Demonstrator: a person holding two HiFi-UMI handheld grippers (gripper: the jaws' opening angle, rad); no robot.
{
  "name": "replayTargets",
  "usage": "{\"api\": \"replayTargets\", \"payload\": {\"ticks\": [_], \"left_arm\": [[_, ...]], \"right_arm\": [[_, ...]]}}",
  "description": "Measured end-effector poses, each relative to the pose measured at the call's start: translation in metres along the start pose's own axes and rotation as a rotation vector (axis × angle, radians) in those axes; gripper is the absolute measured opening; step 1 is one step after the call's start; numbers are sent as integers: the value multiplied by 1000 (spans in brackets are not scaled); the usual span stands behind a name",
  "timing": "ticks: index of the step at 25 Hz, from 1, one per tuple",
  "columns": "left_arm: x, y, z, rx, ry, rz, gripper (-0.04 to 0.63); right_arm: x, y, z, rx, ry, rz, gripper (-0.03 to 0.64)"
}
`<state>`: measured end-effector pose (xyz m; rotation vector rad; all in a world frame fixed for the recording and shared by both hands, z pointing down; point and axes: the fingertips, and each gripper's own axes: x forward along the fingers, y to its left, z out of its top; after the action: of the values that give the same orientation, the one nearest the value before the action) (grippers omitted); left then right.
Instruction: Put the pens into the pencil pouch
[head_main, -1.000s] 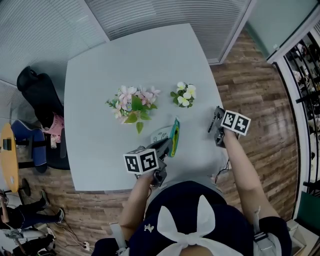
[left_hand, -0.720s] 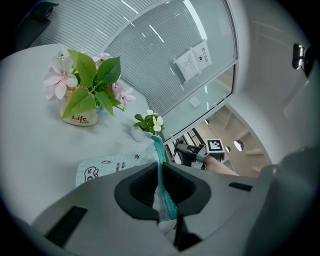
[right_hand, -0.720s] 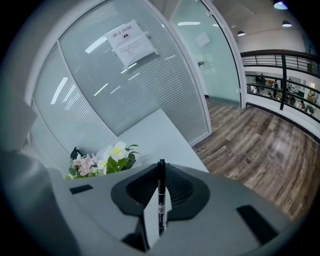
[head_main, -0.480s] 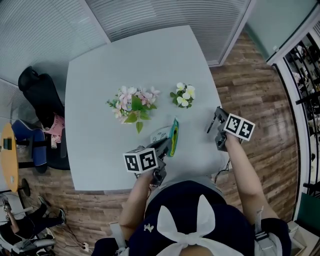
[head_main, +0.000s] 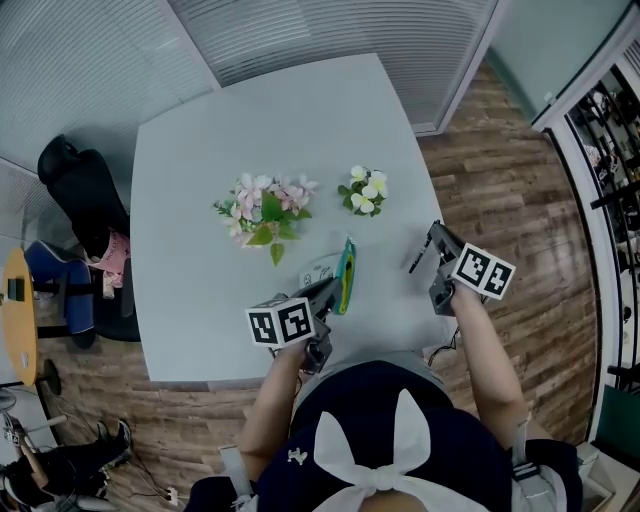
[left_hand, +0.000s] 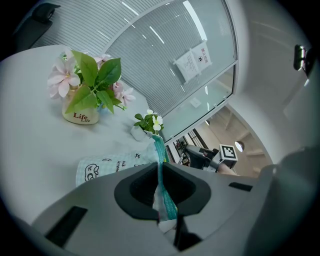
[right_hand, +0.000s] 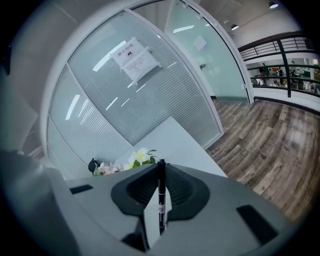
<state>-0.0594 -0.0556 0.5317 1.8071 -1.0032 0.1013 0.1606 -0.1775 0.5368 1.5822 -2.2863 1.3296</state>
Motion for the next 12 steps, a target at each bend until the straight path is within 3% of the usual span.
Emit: {"api": "replayTargets", "payload": {"ticks": [12], "left_arm": [[-1, -2, -2, 2, -2, 1, 46]], "right_arm": [[-29, 19, -22, 78, -61, 93, 51]]}}
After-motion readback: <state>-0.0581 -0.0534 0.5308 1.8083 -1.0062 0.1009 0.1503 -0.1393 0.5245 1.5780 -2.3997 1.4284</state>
